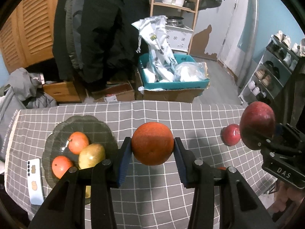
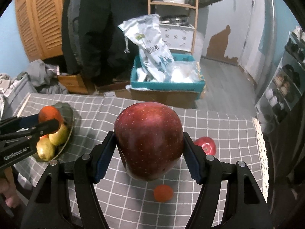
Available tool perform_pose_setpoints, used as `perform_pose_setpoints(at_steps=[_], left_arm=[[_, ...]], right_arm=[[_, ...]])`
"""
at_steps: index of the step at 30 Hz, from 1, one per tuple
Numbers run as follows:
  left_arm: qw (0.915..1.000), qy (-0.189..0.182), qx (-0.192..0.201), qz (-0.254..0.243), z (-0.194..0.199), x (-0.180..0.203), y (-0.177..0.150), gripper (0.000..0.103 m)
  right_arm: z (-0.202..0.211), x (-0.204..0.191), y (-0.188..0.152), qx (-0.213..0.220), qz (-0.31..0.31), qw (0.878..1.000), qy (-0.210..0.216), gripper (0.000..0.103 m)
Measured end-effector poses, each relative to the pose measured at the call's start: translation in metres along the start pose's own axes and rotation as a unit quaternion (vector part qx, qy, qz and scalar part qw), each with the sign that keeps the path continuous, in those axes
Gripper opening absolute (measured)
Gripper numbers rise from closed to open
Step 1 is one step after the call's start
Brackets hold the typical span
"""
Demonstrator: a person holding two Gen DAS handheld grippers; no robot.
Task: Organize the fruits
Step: 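Grasp the large red apple with the right tool while the left tool holds the tangerine, then carry the apple and tangerine over the green glass bowl with both tools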
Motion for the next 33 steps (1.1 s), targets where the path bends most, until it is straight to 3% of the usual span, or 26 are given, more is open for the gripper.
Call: perform_pose_setpoints(at_steps=[16,33], left_arm=[[0.9988,0.03,0.024,0.03,0.025,-0.048,0.005,0.044],[0.9926,0.081,0.023,0.088,0.033,-0.137,-0.003,0.044]], right_arm=[[0.002,-0.051,0.023,0.017,0.026,0.999,0.034,0.069],[-0.033,-0.128,0.04,0.003,0.053,0.995,0.09,0.069]])
Point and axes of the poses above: each gripper's, at about its wrist camera, not at the fingertips, and z roughly against the way its jaws point, x to its right, y to its top, the point moved 6 cm from there along -z, roughly the way its jaws point, and after that the axes turned 5 degrees about x, right-handed, at the moved point
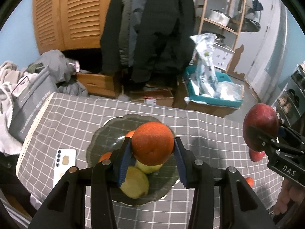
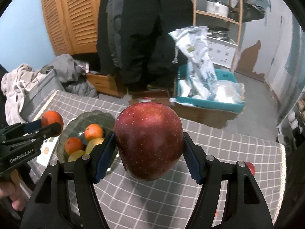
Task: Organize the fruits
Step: 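Carry the apple and tangerine over the green glass bowl with both tools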
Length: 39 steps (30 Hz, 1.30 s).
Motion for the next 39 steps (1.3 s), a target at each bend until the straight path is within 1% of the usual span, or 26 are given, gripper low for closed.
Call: perform_pose_setpoints(at_steps=[7,13,20,29,39], left_arm=[[0.9998,0.012,-0.01,0.014,-0.012,-0.025,-0.004,0.044],[0.9992,0.023,-0.026,0.02,-0.028,-0.042,-0.009,0.044],[0.9977,0.023,-0.055,0.033,-0.056,-0.058,-0.02,0.044],[0.9938,0.025,-0.093,0.056,-0.093,-0.072,-0.038,0.045],[0.9898,0.027,-0.121,0.069,-0.115,-0.078,-0.05,0.044]], right_arm=[[-0.025,-0.025,0.004,-0.013,0.017,1.0,0.019,0.069],[-0.052,-0.047,0.005,-0.028,0.022,0.999,0.041,0.069],[-0.083,-0.065,0.005,-0.051,0.025,0.997,0.059,0.069],[-0.128,-0.08,-0.01,-0.091,0.031,0.993,0.073,0.069],[-0.157,-0.082,-0.022,-0.12,0.021,0.989,0.087,0.069]])
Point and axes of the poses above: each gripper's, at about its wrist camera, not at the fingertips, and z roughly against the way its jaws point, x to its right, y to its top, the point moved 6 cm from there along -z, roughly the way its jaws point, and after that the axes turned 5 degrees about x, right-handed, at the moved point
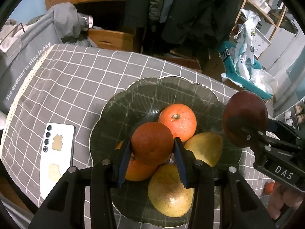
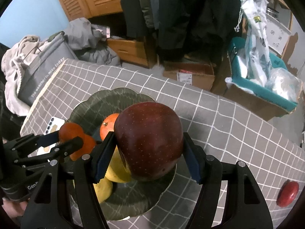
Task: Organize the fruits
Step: 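Carry the apple and tangerine over the green glass bowl with both tools, then open the right tool to drop the apple while the left tool releases the tangerine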
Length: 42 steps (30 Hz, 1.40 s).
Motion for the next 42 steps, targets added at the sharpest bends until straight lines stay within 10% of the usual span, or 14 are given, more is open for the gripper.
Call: perform_pose_setpoints(at_steps=[8,28,42], left_arm=[[1.0,0.001,0.004,-0.002,-0.003,0.0,0.002,0.065],[0.9999,0.013,0.01,-0.001,0.01,-0.004,0.004,0.071],[0.9991,0.014,0.041,-0.003,0.045,0.004,0.01,0.079]], right_arm=[[-0.016,-0.004,-0.002,-0.018,0.002,1.0,0.009,0.07],[-0.003,-0.004,0.005,-0.002,0.007,1.0,0.009,0.076],[0.039,0.013,0.008,0.039,0.035,0.996,-0.079,0.076]])
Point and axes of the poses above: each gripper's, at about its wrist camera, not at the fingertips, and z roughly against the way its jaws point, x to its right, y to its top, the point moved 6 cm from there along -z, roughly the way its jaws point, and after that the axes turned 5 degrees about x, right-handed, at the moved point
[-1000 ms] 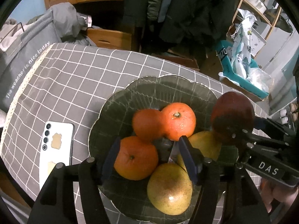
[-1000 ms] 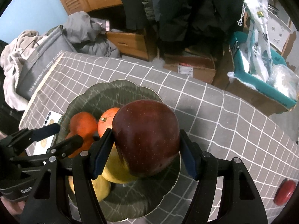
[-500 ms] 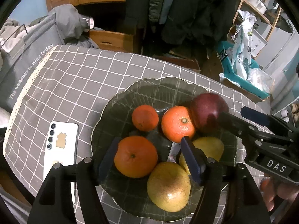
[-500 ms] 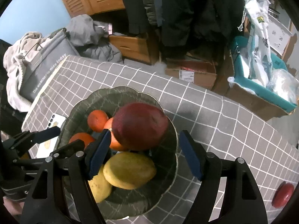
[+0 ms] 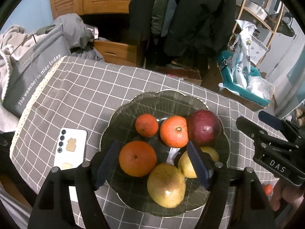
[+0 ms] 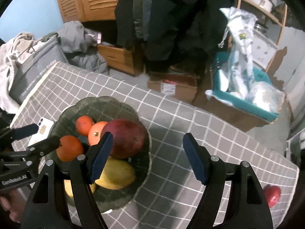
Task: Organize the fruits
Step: 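Open the right tool to drop the apple while the left tool releases the tangerine, then withdraw both open tools from the bowl toward the remaining apple and tangerine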
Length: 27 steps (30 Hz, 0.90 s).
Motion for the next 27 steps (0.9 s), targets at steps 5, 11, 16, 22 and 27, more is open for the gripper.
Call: perform_pose_setpoints(at_steps=[5,11,16,22,27], left_arm=[[0.9998,-0.006,0.014,-0.011,0.016,0.011,0.001,0.08],[0.9992,-0.014,0.027,-0.026,0.033,0.029,0.001,0.08],[0.9981,-0.022,0.04,-0.042,0.048,0.047,0.0,0.086],[0.9955,-0.031,0.058,-0.068,0.068,0.073,-0.002,0.086],[0.9938,-0.037,0.065,-0.082,0.078,0.089,-0.004,0.086]], right_arm=[[0.02,0.009,0.001,0.016,0.001,1.0,-0.021,0.079],[0.048,0.026,-0.002,0.031,-0.005,0.999,-0.042,0.079],[0.071,0.045,-0.006,0.042,-0.023,0.997,-0.055,0.079],[0.103,0.067,-0.013,0.059,-0.036,0.995,-0.072,0.079],[0.127,0.083,-0.021,0.067,-0.045,0.993,-0.086,0.079]])
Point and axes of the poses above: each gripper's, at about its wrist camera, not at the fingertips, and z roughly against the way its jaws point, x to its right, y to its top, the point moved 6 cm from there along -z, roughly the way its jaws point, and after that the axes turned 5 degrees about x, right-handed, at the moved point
